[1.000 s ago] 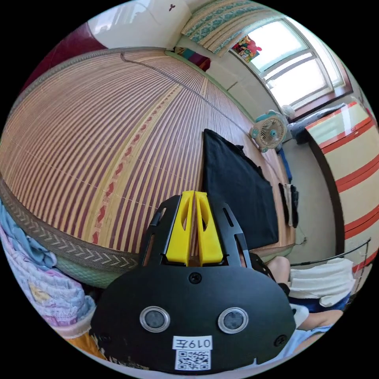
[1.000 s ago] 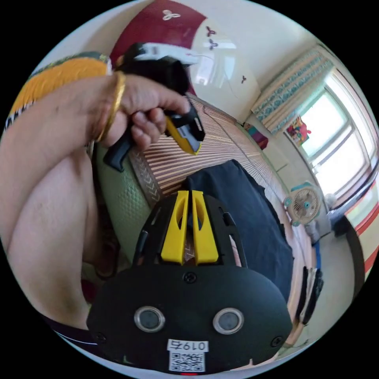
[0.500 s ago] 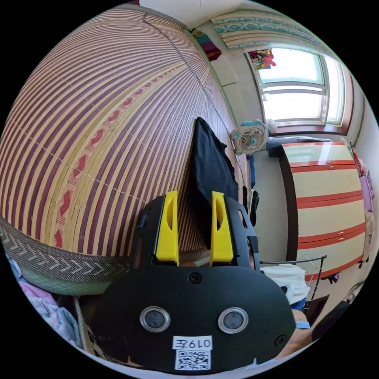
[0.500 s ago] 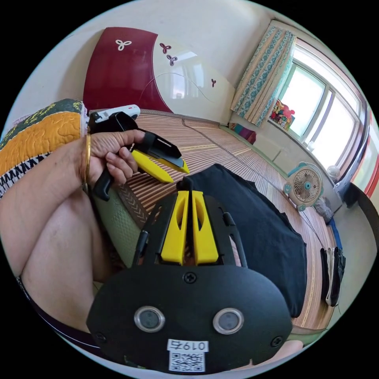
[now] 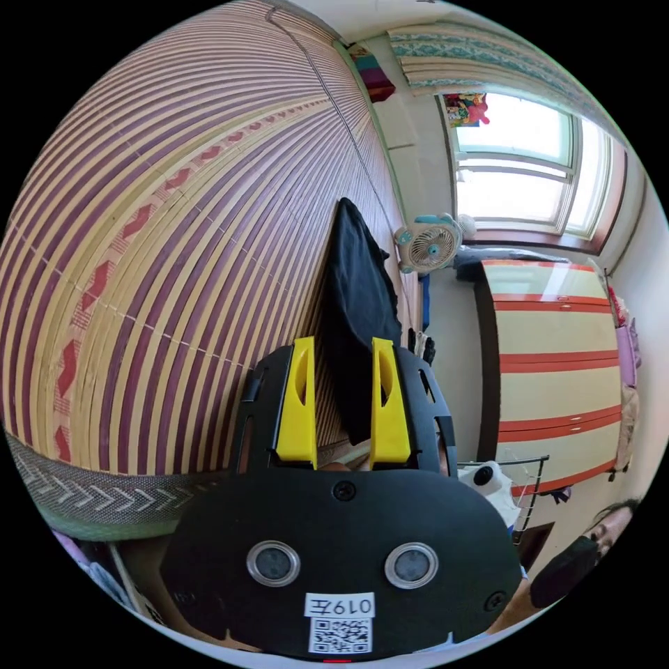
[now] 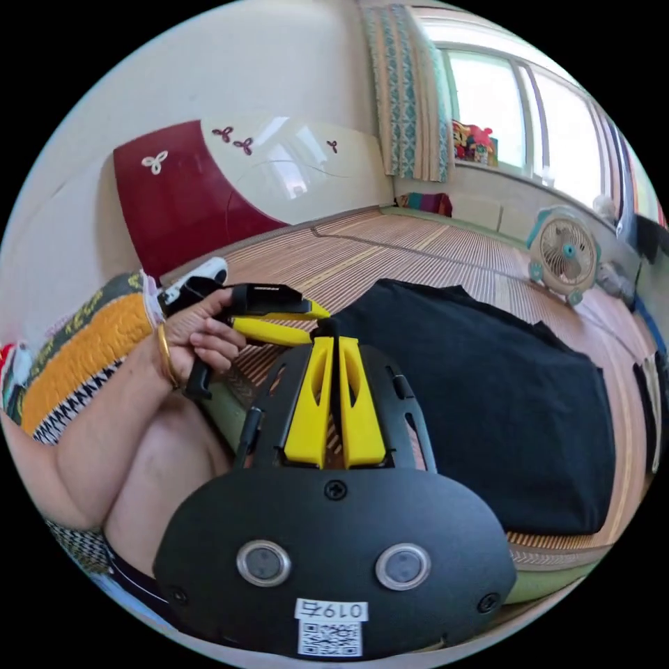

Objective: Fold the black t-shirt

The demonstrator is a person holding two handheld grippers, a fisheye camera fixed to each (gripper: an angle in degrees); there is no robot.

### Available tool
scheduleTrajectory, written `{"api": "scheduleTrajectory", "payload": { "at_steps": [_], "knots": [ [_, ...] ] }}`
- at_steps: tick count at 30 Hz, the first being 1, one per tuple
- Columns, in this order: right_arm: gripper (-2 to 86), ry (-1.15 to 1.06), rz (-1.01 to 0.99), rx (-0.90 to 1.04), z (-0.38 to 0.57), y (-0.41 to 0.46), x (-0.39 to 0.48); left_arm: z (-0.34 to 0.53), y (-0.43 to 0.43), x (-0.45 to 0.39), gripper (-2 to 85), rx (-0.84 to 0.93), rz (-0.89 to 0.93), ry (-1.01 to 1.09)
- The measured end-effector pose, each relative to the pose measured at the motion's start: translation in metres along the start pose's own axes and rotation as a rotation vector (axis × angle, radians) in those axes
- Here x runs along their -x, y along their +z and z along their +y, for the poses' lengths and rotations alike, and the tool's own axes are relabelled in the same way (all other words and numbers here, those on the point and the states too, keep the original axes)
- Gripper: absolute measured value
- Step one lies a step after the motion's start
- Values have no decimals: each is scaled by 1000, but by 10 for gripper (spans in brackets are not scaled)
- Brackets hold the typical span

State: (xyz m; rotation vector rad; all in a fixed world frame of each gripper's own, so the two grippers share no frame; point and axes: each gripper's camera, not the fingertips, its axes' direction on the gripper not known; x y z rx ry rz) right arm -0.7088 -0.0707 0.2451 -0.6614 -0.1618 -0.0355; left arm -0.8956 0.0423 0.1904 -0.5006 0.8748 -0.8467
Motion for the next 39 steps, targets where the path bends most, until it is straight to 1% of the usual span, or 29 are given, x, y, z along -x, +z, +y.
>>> {"api": "scheduleTrajectory", "payload": {
  "at_steps": [2, 6, 14, 21, 29, 34, 39],
  "knots": [
    [-9, -2, -5, -13, 0, -4, -12, -13, 3, 2, 115, 9, 26, -7],
    [-8, -68, -1, -2, 4, -3, -12, -37, 12, 0, 120, 44, 13, -2],
    [-9, -196, 24, -8, 15, -3, 3, -92, 45, -9, 119, 109, -88, 22],
    [-9, -173, 18, -45, 16, -13, -13, -136, 67, -6, 101, 121, -38, 11],
    [-9, -190, -8, -36, 30, -16, -21, -184, 113, -22, 82, 173, -38, 54],
    [-9, -205, -10, -18, 43, -18, -26, -198, 137, -32, 52, 173, -99, 77],
    [-9, -202, -13, -6, 54, -17, -36, -200, 157, -39, 29, 152, -67, 73]
  ]
}}
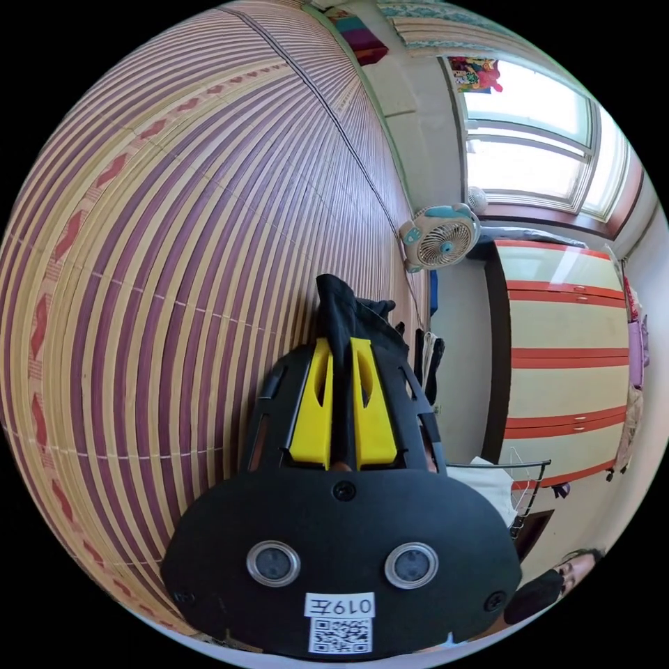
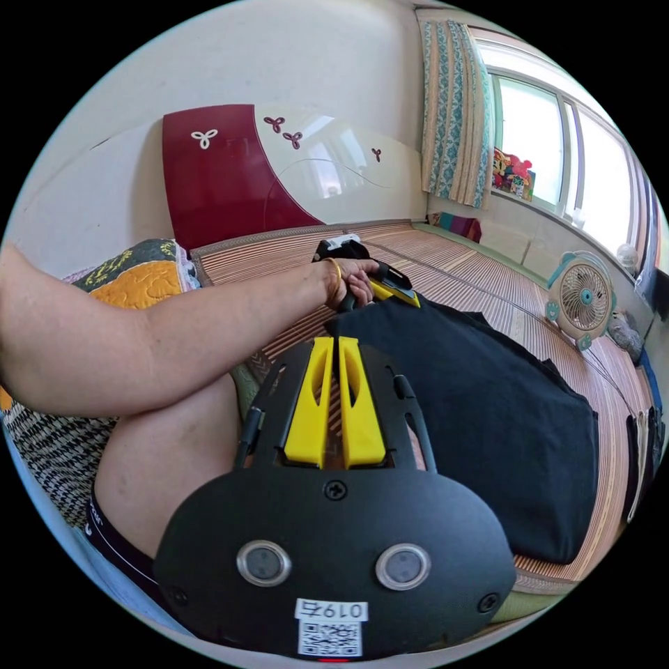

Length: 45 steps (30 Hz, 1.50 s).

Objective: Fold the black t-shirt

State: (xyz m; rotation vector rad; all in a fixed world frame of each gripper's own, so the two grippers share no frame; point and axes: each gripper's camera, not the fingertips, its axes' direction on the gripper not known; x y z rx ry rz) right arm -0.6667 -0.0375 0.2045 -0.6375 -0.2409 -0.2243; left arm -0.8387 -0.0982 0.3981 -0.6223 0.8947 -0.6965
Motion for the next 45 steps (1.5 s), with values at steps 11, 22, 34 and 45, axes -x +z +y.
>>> {"api": "scheduleTrajectory", "payload": {
  "at_steps": [11, 22, 34, 45],
  "knots": [
    [-9, 125, -102, 6, 45, -3, -29, -8, 57, -47, 25, -23, -127, 74],
    [-8, 174, -205, -23, 88, -15, -58, -17, 110, -104, 27, -25, -312, 66],
    [-7, 310, -264, -141, 174, -92, -156, -16, 210, -214, 25, -2, -381, 68],
    [-3, 591, -317, -400, 319, -236, -305, 22, 400, -427, 25, -36, -534, 191]
  ]
}}
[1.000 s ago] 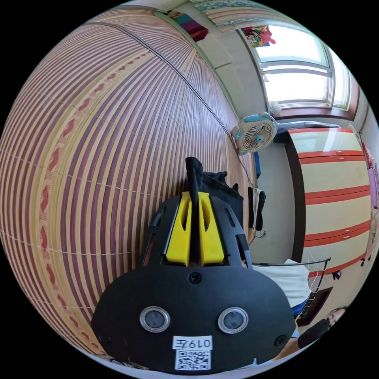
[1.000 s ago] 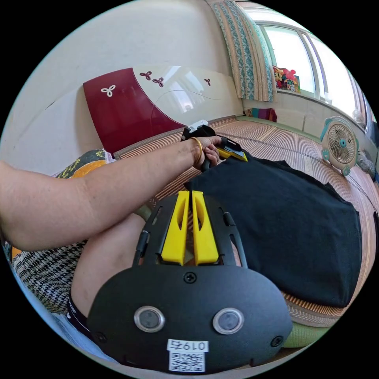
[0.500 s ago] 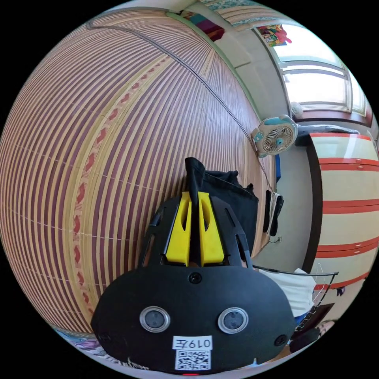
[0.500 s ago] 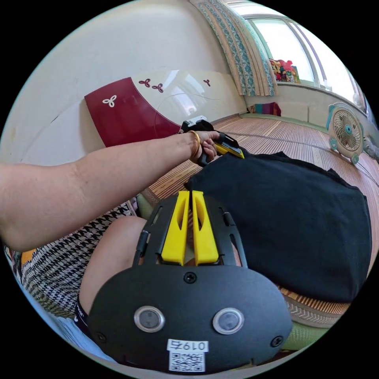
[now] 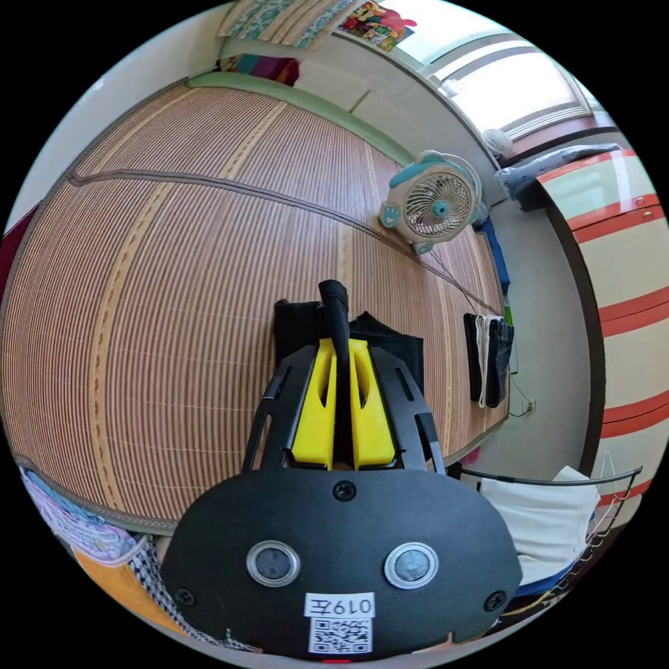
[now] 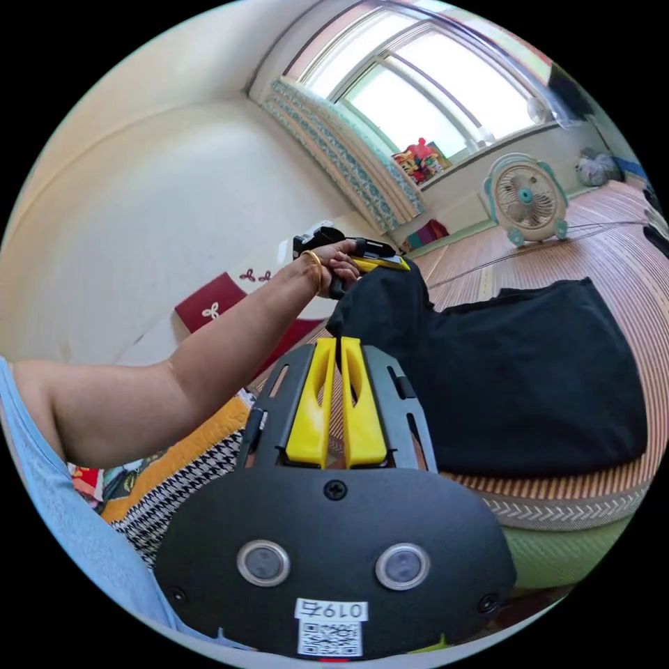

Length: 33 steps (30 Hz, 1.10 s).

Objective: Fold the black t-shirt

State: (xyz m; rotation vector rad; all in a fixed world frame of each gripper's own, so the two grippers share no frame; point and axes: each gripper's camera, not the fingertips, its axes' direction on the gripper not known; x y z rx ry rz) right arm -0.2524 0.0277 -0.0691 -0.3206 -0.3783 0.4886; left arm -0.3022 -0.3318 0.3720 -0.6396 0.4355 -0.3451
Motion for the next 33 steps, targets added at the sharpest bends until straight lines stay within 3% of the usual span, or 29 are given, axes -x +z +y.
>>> {"api": "scheduleTrajectory", "payload": {
  "at_steps": [6, 11, 22, 33],
  "knots": [
    [-3, 152, 96, -110, 12, -116, -94, 3, 82, -145, 26, 14, -74, 14],
    [-3, 308, 198, -158, 36, -185, -175, 3, 184, -253, 25, 80, -246, 44],
    [-4, 711, 134, -259, 100, -265, -307, 6, 306, -382, 24, 164, -457, 89],
    [-4, 706, 173, -303, 115, -319, -339, 18, 353, -460, 24, 187, -534, 150]
  ]
}}
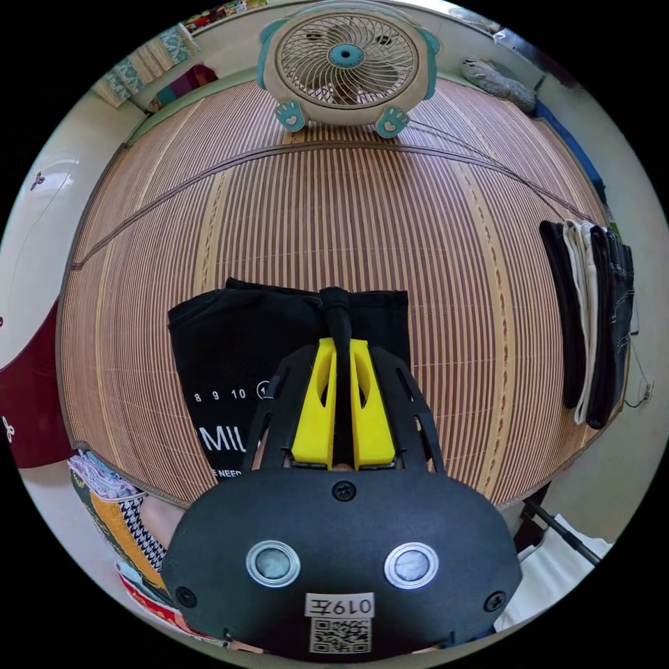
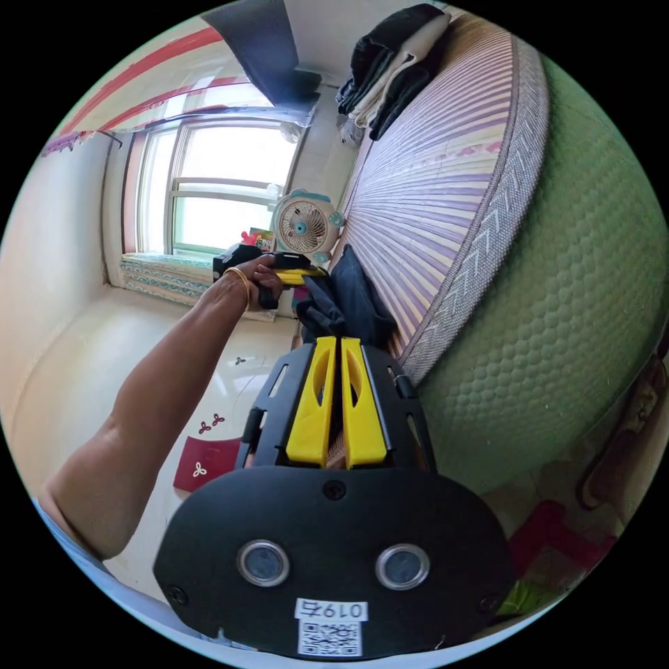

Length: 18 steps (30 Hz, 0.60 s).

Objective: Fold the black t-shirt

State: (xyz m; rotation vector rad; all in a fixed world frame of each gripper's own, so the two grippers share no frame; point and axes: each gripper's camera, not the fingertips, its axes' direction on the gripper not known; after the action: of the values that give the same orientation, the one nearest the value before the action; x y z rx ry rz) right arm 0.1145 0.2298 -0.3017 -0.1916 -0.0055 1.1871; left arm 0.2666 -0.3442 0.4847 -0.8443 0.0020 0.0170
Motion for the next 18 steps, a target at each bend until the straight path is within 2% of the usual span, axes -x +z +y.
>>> {"api": "scheduleTrajectory", "payload": {
  "at_steps": [11, 18],
  "knots": [
    [-4, 19, -11, -27, -25, -38, -29, 15, -11, -63, 23, 10, -125, 45],
    [-3, 104, -8, -43, -40, -53, -56, 28, 6, -80, 19, 17, -109, 62]
  ]
}}
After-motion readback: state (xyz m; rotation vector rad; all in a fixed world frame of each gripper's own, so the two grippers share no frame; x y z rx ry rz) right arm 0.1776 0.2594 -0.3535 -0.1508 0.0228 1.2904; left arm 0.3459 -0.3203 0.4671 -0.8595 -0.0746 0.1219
